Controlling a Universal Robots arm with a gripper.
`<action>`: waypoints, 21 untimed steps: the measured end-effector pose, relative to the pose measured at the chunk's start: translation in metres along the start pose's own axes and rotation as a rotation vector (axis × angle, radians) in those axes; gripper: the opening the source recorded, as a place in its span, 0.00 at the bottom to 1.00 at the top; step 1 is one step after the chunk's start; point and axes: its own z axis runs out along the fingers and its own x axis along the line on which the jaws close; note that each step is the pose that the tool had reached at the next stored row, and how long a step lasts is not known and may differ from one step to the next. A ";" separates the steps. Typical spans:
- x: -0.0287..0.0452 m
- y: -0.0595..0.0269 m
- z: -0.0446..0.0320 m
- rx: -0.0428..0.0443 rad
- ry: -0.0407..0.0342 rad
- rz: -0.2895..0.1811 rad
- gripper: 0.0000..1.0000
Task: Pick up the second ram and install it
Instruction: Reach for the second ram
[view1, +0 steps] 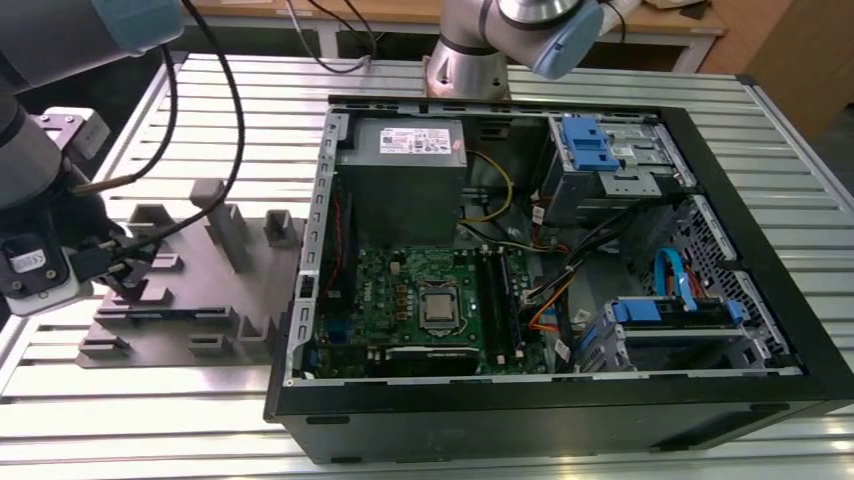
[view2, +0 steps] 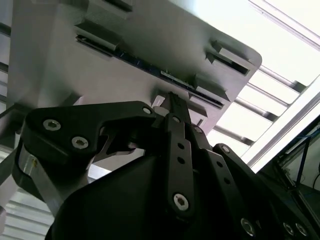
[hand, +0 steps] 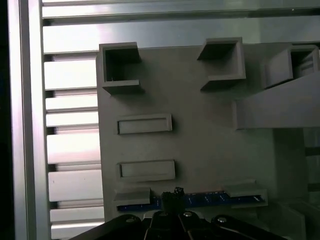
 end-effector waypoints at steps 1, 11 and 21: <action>-0.0009 0.0000 0.0009 0.0002 0.0001 0.000 0.11; -0.0251 0.0015 0.0106 0.0028 0.0033 0.000 0.11; -0.0294 0.0017 0.0122 0.0032 0.0036 0.000 0.11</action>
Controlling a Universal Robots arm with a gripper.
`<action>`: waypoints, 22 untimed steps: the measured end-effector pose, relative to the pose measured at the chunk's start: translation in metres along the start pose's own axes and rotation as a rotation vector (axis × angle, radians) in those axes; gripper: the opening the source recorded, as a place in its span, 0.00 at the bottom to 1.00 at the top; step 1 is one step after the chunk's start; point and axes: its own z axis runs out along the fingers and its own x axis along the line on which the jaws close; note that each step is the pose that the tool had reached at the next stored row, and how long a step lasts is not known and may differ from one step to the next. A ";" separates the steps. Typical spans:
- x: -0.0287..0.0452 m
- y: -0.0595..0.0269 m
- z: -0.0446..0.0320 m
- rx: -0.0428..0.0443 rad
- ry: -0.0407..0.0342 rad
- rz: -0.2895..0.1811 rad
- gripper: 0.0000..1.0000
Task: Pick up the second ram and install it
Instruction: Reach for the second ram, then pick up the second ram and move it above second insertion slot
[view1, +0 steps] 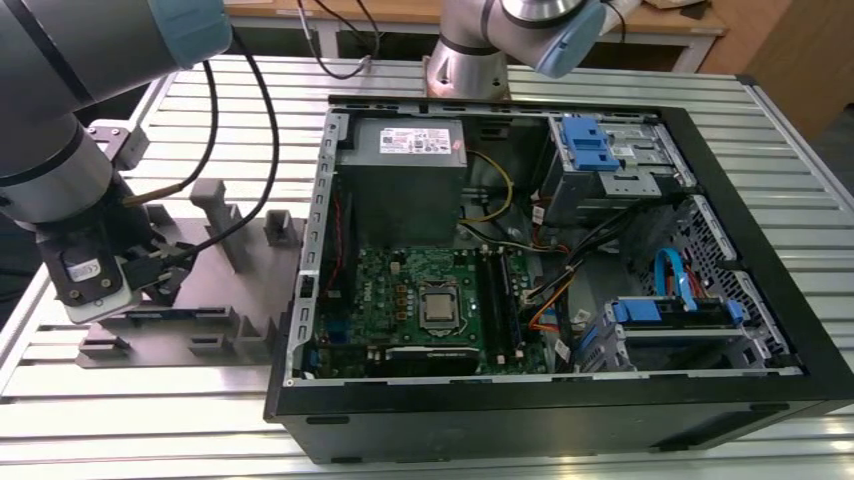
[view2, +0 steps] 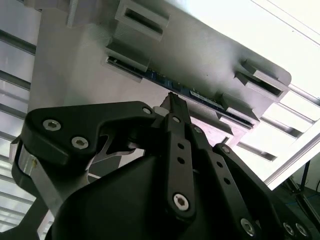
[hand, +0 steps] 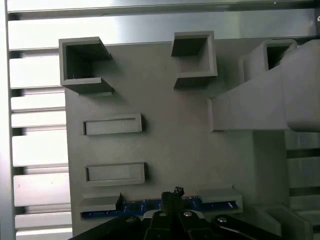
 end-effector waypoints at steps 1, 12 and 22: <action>0.0000 0.0000 0.0000 0.0000 0.0000 0.000 0.11; -0.0001 0.0000 0.0001 -0.0006 0.0011 -0.028 0.11; -0.0001 0.0000 0.0003 -0.0046 0.0081 -0.205 0.11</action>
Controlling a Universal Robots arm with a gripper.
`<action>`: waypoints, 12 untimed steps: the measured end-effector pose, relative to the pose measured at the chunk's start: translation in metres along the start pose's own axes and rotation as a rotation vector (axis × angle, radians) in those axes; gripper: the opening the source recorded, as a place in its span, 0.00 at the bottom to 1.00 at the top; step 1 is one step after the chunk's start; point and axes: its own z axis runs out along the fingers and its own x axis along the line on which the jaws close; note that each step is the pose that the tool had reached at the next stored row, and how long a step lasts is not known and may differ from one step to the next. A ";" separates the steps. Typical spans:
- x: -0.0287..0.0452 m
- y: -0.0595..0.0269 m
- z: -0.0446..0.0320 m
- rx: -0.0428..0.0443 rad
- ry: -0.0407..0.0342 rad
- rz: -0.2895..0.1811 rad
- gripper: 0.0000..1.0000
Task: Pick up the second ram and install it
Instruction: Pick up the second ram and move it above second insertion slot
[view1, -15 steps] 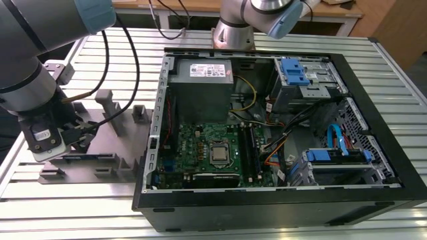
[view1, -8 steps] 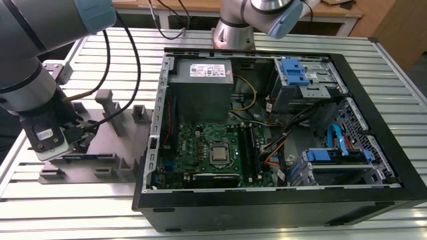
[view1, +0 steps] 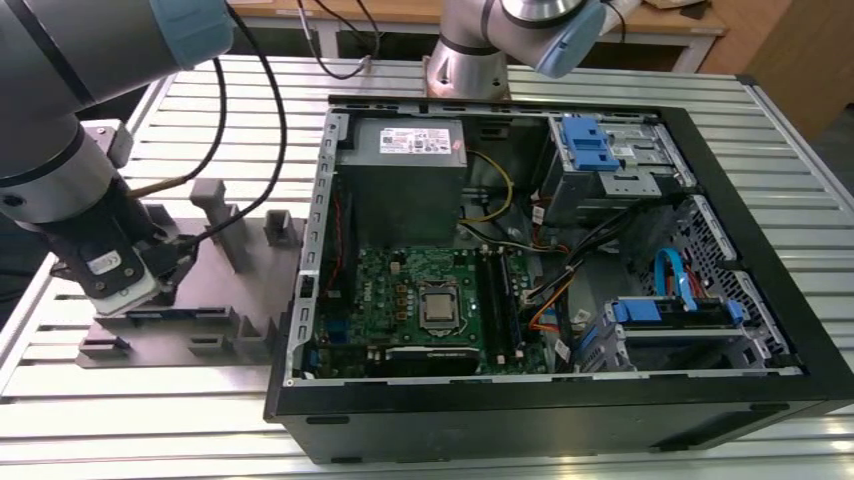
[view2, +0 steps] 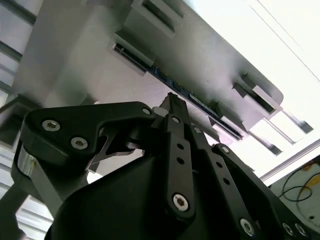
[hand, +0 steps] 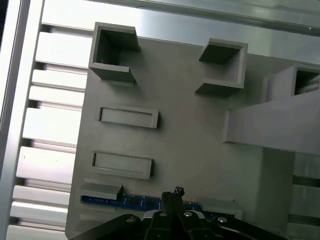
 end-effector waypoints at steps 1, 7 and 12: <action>0.0000 0.0000 0.0000 -0.0004 0.0007 -0.018 0.11; 0.0000 0.0000 0.0001 -0.0027 0.0048 -0.120 0.11; 0.0000 0.0000 0.0002 -0.0044 0.0079 -0.197 0.11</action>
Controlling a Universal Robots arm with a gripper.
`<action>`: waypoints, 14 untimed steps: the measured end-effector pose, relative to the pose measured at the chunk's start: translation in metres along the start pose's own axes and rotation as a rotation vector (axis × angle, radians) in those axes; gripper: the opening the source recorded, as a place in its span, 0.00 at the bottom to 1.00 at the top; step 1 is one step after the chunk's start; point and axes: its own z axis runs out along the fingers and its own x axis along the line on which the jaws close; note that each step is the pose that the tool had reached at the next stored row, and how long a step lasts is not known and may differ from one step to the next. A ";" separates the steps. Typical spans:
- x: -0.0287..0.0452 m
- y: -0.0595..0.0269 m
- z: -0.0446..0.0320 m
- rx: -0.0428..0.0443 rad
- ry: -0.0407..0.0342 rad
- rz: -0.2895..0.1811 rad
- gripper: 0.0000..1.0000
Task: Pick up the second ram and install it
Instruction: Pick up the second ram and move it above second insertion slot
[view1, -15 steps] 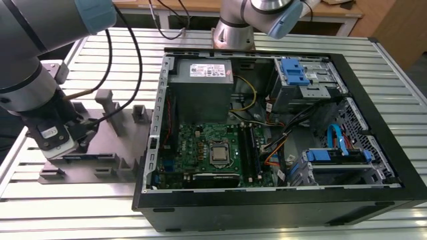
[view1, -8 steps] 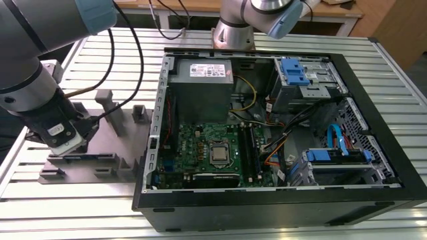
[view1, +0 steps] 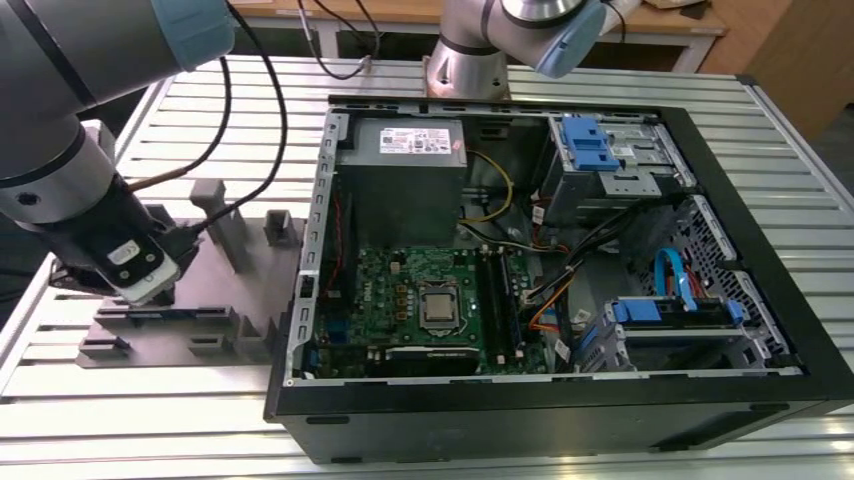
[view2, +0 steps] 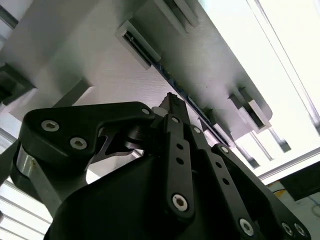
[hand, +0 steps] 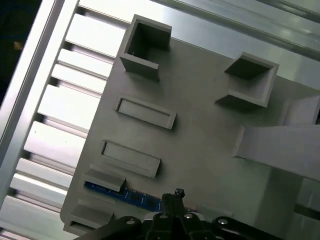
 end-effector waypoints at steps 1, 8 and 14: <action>0.0000 0.0000 0.0000 -0.0003 0.0006 -0.015 0.11; 0.0000 0.0000 0.0001 -0.0028 0.0049 -0.123 0.11; 0.0000 0.0000 0.0003 -0.0048 0.0085 -0.214 0.11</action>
